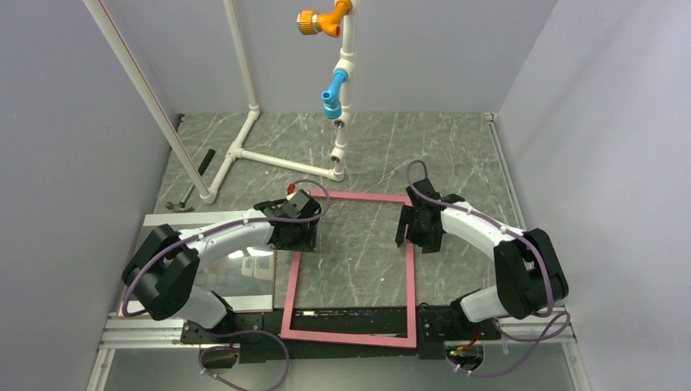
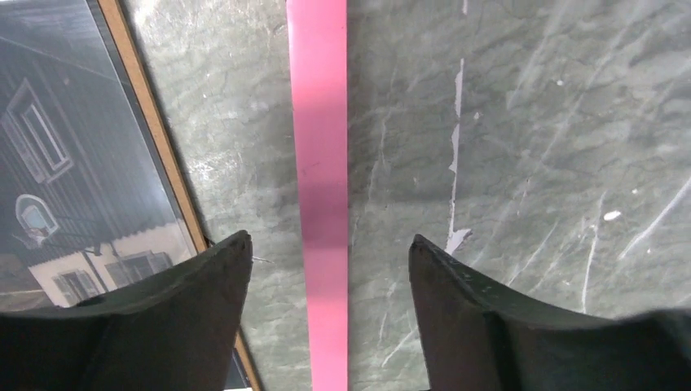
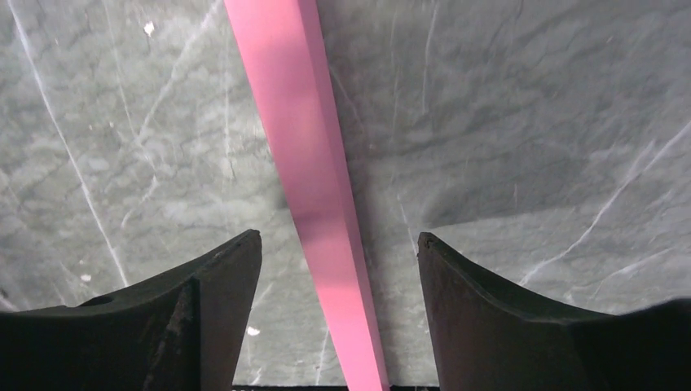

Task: Put the photo into the frame
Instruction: Adjust the photo frame at the center of the board.

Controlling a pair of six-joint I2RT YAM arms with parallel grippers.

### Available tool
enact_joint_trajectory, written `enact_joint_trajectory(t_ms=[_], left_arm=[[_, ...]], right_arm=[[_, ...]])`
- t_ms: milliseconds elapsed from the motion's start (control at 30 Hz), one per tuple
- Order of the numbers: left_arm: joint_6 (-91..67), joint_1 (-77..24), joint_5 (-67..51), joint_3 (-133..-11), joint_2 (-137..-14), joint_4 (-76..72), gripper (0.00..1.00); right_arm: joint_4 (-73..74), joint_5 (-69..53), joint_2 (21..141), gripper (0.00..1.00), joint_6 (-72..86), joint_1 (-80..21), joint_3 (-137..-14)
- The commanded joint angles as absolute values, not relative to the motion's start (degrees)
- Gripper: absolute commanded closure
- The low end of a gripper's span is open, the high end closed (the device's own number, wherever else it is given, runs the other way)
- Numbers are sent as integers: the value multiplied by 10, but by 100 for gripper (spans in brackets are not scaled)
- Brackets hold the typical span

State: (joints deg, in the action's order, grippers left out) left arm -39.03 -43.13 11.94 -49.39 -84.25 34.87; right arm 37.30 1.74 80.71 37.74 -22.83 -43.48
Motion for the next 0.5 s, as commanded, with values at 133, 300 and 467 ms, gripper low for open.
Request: enact_joint_trajectory(t_ms=[133,300,467], left_arm=[[-349,-432,137,-514,-775,353,13],[-322,-440,123,-516,-755,345,12],[-304,-466,105,-514,-731,325,9]], right_arm=[[349,86,872,32,331,-228,-513],[347,85,918,35,319,-229,-540],[330,78,932,48,312,-229,-533]])
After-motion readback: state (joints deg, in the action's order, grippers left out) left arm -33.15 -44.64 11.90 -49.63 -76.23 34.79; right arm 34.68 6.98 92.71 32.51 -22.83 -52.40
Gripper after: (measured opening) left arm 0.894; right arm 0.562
